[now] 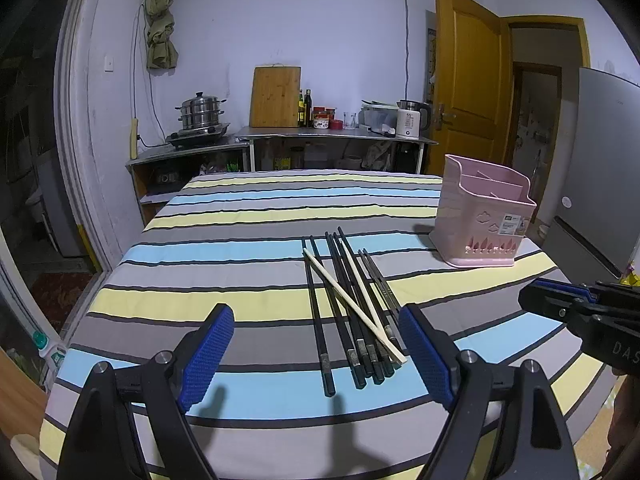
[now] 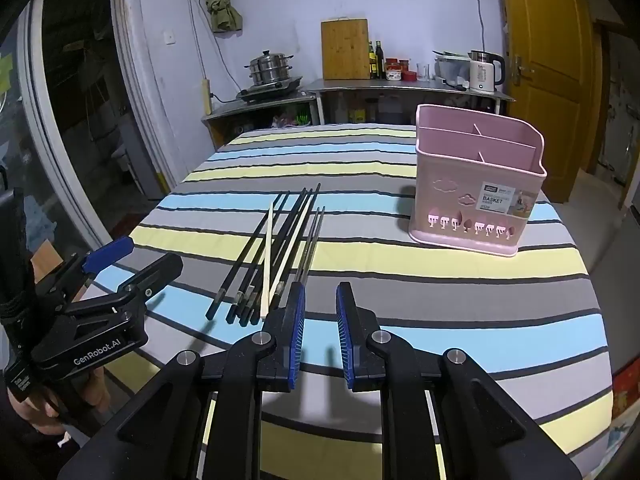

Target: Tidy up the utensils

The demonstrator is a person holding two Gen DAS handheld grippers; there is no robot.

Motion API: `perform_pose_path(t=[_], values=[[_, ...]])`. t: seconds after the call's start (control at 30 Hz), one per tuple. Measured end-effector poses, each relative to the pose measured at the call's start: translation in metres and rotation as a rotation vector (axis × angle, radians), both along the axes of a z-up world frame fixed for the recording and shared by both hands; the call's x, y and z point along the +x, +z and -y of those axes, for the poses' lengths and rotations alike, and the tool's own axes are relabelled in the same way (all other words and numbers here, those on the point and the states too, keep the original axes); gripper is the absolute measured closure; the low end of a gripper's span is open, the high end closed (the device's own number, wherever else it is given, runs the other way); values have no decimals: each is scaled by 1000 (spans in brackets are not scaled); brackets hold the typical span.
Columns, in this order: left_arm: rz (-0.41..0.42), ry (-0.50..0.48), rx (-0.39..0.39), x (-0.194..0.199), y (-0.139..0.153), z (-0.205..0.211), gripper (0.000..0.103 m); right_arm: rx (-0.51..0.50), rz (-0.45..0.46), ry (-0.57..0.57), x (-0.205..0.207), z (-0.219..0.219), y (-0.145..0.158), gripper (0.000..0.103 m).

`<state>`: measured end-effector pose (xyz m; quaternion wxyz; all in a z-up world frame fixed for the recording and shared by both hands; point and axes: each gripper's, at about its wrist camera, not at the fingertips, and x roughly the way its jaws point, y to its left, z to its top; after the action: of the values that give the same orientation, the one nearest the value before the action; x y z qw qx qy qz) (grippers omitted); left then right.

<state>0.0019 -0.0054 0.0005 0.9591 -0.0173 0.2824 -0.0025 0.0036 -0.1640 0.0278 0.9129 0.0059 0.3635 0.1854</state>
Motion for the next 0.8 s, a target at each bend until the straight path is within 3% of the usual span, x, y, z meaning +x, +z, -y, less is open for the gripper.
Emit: perform_pose_path(t=[0.8], values=[[12, -4, -1, -1, 8, 6, 19, 10, 15, -7, -2, 5, 7, 87]])
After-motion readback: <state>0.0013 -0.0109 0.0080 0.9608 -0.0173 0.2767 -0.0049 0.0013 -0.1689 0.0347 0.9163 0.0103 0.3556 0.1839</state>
